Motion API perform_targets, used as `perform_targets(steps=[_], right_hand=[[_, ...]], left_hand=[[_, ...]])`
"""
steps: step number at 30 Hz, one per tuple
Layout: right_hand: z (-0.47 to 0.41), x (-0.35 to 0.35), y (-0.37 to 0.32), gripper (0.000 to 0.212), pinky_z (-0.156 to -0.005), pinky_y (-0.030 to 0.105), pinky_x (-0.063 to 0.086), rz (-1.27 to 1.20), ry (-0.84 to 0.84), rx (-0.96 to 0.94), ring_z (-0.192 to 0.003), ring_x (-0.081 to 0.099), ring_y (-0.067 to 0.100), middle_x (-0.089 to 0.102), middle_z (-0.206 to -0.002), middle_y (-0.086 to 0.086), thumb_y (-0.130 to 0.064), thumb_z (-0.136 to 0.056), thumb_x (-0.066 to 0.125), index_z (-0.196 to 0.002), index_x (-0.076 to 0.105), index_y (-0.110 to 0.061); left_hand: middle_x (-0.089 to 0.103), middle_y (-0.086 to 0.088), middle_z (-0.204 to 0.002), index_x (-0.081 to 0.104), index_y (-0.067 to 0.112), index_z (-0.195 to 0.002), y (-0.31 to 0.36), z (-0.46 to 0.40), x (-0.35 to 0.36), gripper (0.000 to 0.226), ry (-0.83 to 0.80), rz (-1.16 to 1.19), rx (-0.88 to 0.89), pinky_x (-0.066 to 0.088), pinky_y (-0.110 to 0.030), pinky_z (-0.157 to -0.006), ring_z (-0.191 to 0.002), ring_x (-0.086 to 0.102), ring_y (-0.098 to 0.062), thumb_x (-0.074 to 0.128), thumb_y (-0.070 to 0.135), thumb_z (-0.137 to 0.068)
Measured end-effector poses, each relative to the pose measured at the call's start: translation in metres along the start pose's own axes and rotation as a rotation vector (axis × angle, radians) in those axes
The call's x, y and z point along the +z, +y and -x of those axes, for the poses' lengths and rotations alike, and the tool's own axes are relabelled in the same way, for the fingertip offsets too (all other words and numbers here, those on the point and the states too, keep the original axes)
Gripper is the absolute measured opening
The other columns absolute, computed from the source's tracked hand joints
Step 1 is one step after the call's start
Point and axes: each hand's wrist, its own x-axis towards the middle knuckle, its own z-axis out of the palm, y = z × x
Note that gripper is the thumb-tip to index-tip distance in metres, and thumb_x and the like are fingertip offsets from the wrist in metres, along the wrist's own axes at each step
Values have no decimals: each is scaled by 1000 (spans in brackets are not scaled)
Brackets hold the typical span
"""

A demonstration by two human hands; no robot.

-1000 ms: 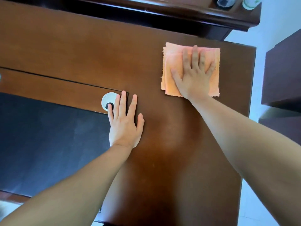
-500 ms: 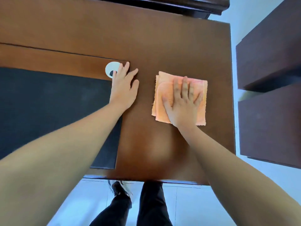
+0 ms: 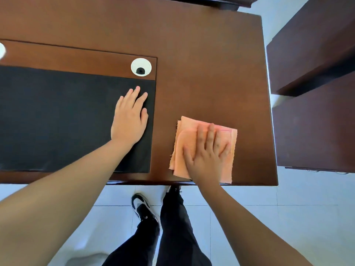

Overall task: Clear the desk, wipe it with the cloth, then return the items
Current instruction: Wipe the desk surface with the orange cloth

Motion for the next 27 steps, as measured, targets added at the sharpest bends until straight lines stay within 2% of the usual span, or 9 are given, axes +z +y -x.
perform_targets(steps=[5, 9, 11, 16, 19, 21, 27], right_hand=[[-5, -1, -1, 81, -124, 71, 9, 10, -34, -15, -164, 5, 31, 0, -179, 3, -71, -102, 23, -170, 8, -30], [-31, -3, -7, 81, -124, 71, 8, 17, -61, -56, -164, 6, 32, 0, -179, 3, -71, -102, 24, -170, 11, -30], [-49, -4, -11, 81, -124, 71, 8, 18, -69, -75, -164, 5, 32, 0, -179, 3, -71, -102, 27, -170, 11, -29], [-103, -5, -22, 82, -125, 71, 7, 19, -94, -128, -164, 1, 32, -4, -179, 3, -71, -102, 26, -170, 7, -30], [-141, -4, -31, 82, -125, 71, 8, 20, -97, -145, -164, 1, 32, -4, -179, 3, -72, -103, 23, -170, 6, -30], [-166, -2, -38, 82, -124, 72, 9, 24, -96, -160, -164, 2, 32, -4, -179, 2, -73, -103, 20, -170, 6, -30], [-246, -2, -62, 81, -126, 70, 5, 16, -114, -200, -165, -1, 31, -6, -178, 2, -74, -102, 18, -170, 3, -31]], left_hand=[[40, -7, -166, 51, 16, -153, -3, -5, 0, 47, 39, 14, -4, 23, -45, -127, -154, 34, -27, 50, 23, -107], [55, -2, -143, 63, 20, -137, -14, -29, -8, 38, 67, 47, -18, 36, -45, -111, -130, 52, -28, 60, 23, -98], [55, -2, -139, 62, 21, -136, -22, -48, -13, 38, 87, 34, -17, 37, -44, -108, -127, 52, -28, 59, 23, -98], [34, -8, -167, 47, 22, -154, -46, -105, -18, 51, 98, -40, -96, 21, -50, -126, -153, 31, -31, 50, 30, -104], [17, -9, -174, 32, 23, -163, -53, -131, -14, 56, 26, -98, -189, 8, -52, -130, -161, 15, -31, 38, 38, -110], [10, -8, -176, 23, 24, -166, -55, -135, -9, 58, -16, -129, -217, 6, -52, -131, -162, 8, -28, 30, 42, -111], [14, -4, -175, 27, 26, -165, -57, -138, -4, 58, 3, -115, -242, 8, -50, -131, -162, 10, -24, 31, 43, -109]])
